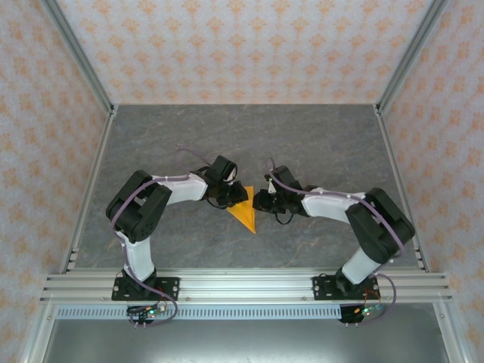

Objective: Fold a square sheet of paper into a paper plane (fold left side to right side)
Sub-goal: Fourth fold the wing at the center of the table.

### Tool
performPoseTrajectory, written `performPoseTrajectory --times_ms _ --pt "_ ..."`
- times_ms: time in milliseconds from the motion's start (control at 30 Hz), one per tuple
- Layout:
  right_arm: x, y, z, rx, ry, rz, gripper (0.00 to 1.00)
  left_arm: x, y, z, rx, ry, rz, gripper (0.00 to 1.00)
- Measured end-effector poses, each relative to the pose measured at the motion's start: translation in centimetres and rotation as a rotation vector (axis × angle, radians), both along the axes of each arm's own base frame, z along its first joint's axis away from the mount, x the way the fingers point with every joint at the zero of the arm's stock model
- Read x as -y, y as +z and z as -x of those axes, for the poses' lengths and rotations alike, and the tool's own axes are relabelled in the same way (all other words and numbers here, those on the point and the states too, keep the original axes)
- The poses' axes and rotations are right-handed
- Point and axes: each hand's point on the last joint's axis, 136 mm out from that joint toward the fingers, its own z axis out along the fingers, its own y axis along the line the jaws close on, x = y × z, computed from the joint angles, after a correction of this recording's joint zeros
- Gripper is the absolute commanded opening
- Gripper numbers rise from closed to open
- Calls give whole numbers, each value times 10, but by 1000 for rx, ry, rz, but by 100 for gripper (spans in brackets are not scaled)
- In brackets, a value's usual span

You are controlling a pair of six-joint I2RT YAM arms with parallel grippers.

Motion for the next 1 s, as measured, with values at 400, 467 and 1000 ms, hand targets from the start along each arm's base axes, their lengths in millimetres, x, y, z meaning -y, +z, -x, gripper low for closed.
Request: performPoseTrajectory --times_ms 400,467,1000 --pt "-35 39 48 -31 110 -126 23 0 -1 0 2 0 1 17" --pt "-38 34 49 -57 105 -135 23 0 -1 0 3 0 1 17" --pt "-37 -9 54 -167 95 -70 22 0 -1 0 2 0 1 17"
